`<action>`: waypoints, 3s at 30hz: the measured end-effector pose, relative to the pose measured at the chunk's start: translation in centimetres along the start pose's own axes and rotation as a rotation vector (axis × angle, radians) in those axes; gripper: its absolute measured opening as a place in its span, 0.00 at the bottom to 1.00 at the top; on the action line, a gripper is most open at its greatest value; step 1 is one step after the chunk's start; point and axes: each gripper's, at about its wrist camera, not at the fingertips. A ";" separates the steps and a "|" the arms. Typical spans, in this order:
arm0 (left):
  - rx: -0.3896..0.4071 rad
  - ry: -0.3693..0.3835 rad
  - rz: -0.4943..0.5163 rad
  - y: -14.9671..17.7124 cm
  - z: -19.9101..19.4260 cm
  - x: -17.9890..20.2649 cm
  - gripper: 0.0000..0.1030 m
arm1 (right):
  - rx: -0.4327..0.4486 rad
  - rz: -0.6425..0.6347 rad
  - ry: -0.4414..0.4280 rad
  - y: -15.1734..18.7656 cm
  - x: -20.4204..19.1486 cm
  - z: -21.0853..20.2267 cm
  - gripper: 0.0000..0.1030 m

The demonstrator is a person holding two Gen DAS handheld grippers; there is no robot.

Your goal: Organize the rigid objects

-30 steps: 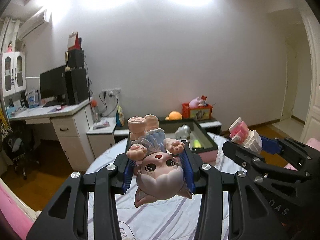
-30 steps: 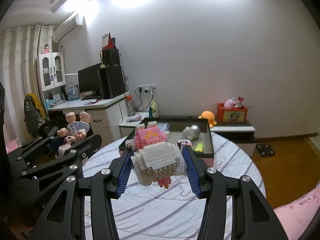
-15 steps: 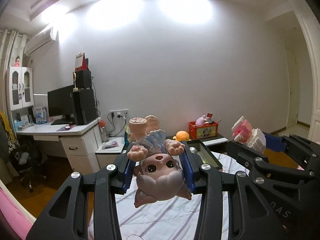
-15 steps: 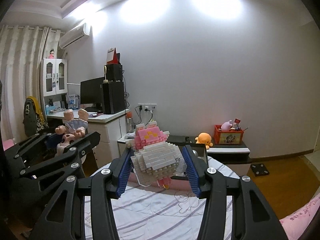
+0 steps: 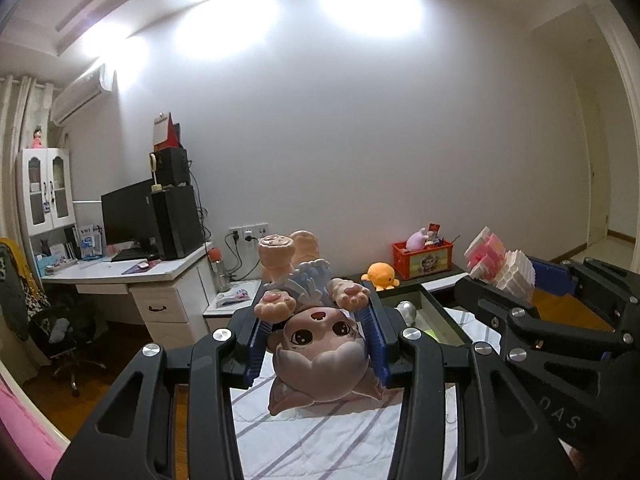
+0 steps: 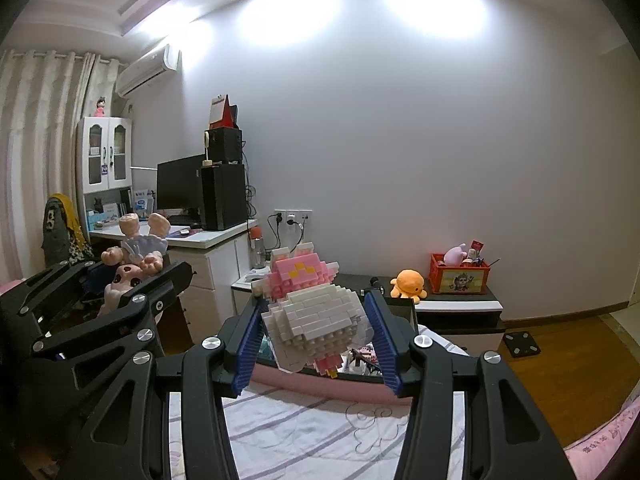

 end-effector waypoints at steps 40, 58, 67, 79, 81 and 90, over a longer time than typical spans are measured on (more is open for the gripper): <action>-0.329 0.107 -0.044 6.4 28.0 2.6 0.96 | -0.324 0.106 0.176 3.1 11.3 22.8 0.82; -0.254 0.146 -0.123 3.4 17.7 -0.7 1.00 | -0.206 0.049 0.166 0.0 8.1 13.8 1.00; -0.203 0.127 -0.080 2.8 10.0 -0.9 1.00 | -0.131 -0.008 0.167 -0.1 5.3 7.0 1.00; -0.120 0.090 -0.049 1.1 1.0 -1.8 1.00 | -0.024 -0.049 0.177 -1.0 2.5 -1.2 1.00; -0.104 0.084 -0.051 0.8 -0.1 -2.0 1.00 | -0.016 -0.045 0.168 -1.2 2.3 -2.1 1.00; 0.009 0.050 -0.058 -1.0 -6.7 -2.8 1.00 | 0.047 -0.047 0.141 -2.2 0.6 -7.4 1.00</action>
Point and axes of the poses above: each gripper's, at about its wrist camera, not at the fingertips, and z roughly the way its jaws point, x to its right, y to its underside, and after that the axes turned 12 degrees about z, right-handed
